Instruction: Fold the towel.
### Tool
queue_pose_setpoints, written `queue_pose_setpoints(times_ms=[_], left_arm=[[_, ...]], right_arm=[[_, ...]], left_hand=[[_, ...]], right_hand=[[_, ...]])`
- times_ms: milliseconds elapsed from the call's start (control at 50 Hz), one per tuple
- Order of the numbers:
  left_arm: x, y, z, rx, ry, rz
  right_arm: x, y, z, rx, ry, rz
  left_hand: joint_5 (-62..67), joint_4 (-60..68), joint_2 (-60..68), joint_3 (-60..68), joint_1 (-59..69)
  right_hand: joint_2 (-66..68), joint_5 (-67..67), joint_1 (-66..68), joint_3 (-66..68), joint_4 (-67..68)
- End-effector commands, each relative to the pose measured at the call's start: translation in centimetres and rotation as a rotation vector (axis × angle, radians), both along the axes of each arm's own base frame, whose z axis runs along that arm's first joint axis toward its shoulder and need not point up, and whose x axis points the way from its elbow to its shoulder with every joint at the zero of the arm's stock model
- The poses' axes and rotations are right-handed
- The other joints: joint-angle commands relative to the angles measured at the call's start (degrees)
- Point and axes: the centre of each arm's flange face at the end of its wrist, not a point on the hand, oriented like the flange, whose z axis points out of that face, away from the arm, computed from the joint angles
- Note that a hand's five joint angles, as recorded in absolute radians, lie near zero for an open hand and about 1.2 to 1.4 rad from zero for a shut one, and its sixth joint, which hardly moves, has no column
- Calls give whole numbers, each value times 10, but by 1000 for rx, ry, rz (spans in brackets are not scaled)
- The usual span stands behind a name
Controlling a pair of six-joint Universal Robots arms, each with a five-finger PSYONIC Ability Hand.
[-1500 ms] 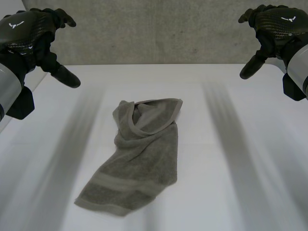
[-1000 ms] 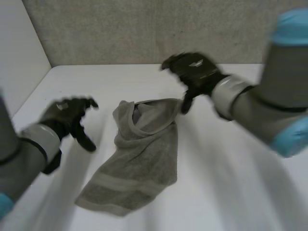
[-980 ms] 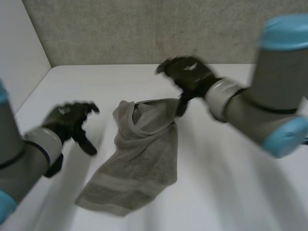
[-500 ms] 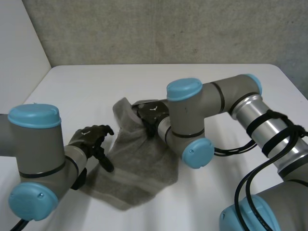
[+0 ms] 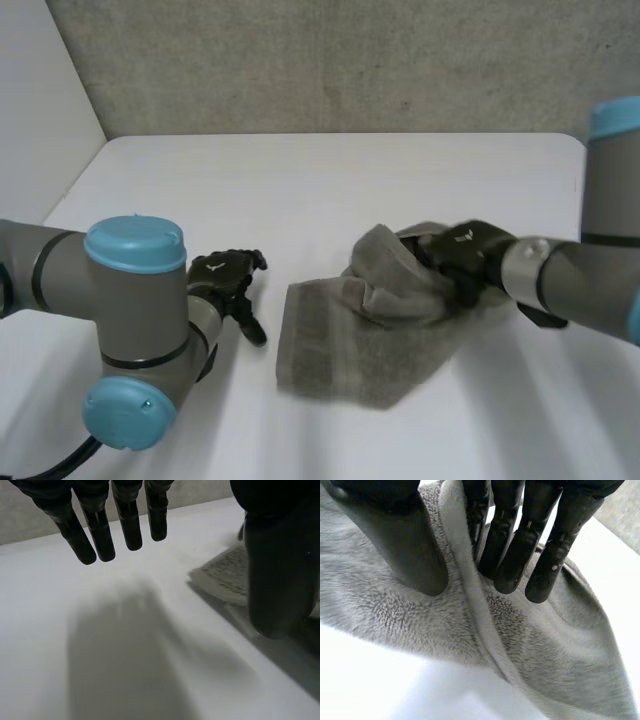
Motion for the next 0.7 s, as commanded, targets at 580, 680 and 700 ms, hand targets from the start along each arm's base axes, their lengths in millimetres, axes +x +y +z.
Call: queue_pose_setpoints(times_ms=[580, 680, 700], left_arm=[[-92, 21, -16, -107, -15, -247], [-94, 21, -24, -103, -32, -254], [-94, 21, -24, -103, -32, -254]], right_arm=[[83, -63, -2, -119, -71, -55], [90, -70, -32, -44, -42, -41], [90, -70, -32, -44, -42, -41]], left_hand=[[-74, 32, 29, 28, 30], [-25, 81, 77, 76, 79], [-25, 81, 77, 76, 79]], right_hand=[[-423, -425, -426, -427, -428], [-410, -412, -412, -414, -414], [-410, -412, -412, -414, -414]])
